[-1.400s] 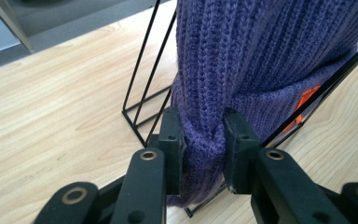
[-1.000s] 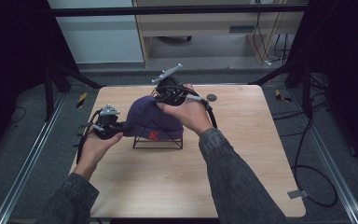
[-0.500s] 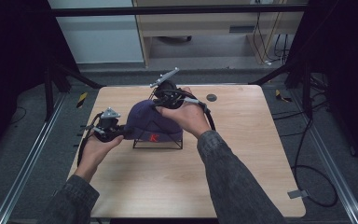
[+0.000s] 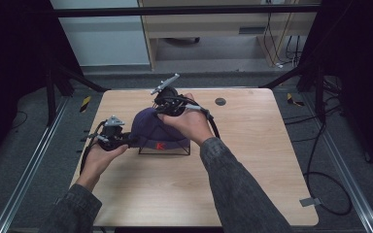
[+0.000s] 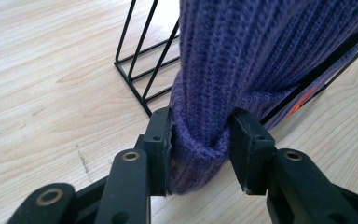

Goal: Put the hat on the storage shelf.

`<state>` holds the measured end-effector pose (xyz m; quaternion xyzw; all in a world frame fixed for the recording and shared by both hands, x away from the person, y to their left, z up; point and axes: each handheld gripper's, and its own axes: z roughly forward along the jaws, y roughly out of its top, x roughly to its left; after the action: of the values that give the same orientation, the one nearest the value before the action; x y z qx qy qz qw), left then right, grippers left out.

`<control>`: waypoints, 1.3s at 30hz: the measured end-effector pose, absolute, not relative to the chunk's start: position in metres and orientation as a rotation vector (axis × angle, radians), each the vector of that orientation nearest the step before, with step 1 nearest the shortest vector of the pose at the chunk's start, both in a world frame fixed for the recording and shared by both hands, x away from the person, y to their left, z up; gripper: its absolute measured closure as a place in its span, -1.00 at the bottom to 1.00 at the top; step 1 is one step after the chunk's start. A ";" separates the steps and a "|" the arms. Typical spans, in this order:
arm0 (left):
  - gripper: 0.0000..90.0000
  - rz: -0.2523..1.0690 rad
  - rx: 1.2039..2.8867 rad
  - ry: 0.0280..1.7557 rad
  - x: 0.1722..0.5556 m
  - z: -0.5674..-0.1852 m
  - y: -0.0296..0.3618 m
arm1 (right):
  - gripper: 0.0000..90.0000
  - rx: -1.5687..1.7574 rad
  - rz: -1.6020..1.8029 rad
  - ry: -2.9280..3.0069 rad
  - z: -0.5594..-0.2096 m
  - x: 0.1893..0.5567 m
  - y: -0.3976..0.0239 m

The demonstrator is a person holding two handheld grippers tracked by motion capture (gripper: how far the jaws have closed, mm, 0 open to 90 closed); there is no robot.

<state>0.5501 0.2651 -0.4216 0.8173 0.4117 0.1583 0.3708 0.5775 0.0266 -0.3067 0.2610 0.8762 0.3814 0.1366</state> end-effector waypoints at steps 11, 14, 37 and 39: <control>0.27 0.436 2.085 1.073 0.543 -0.420 0.274 | 0.69 0.772 1.091 2.556 -0.311 0.578 0.032; 0.13 0.473 2.078 1.072 0.536 -0.419 0.276 | 0.65 0.778 1.089 2.556 -0.311 0.577 0.032; -0.64 0.568 2.098 1.313 0.512 -0.470 0.316 | 0.38 0.833 1.194 2.492 -0.306 0.562 0.018; -0.68 0.551 2.099 1.320 0.514 -0.473 0.316 | 0.34 0.846 1.198 2.489 -0.306 0.562 0.015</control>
<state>0.5136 0.3157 -0.4726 0.7894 0.4963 0.2073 0.2960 0.5616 0.0152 -0.3058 0.2906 0.8546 0.4115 0.1259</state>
